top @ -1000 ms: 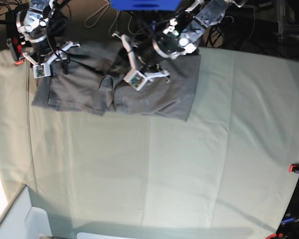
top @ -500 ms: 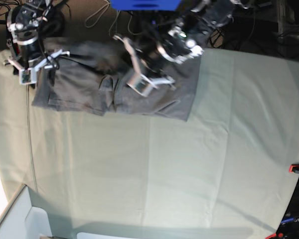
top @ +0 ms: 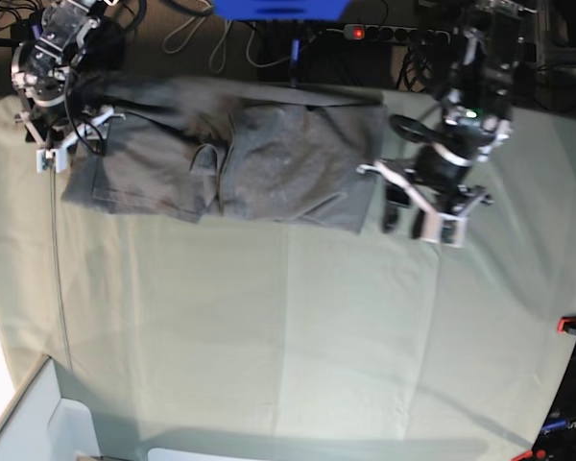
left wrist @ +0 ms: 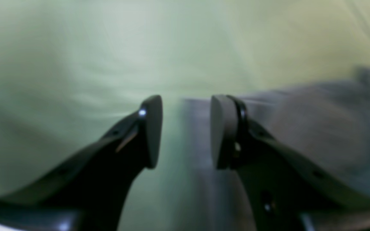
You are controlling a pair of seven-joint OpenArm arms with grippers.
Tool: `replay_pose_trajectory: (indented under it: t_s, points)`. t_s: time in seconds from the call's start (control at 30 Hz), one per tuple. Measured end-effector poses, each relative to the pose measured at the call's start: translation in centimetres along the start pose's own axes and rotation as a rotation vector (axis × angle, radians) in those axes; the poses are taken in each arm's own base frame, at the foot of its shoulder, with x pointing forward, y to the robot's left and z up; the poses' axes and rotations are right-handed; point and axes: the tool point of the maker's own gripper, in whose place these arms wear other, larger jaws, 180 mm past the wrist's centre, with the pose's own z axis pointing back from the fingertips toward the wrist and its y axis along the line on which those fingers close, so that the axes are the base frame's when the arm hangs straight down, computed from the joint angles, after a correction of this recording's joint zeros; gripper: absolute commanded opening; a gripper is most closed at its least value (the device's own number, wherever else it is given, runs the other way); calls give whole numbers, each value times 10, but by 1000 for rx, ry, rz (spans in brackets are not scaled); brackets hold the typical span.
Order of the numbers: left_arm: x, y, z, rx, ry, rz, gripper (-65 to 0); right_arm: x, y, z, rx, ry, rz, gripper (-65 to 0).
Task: Layout the t-shirt on the table in an organized manner, then fold the t-shirt properly
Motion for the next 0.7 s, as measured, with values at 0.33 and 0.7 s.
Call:
replay_pose_trajectory:
  t_s: [0.33, 0.7]
  points:
    - [-11, 87, 13, 221, 14, 74, -408, -11, 17, -3, 53, -22, -38, -331]
    - [-13, 90, 14, 230, 19, 85, -408, -7, 30, -5, 87, -29, -23, -650]
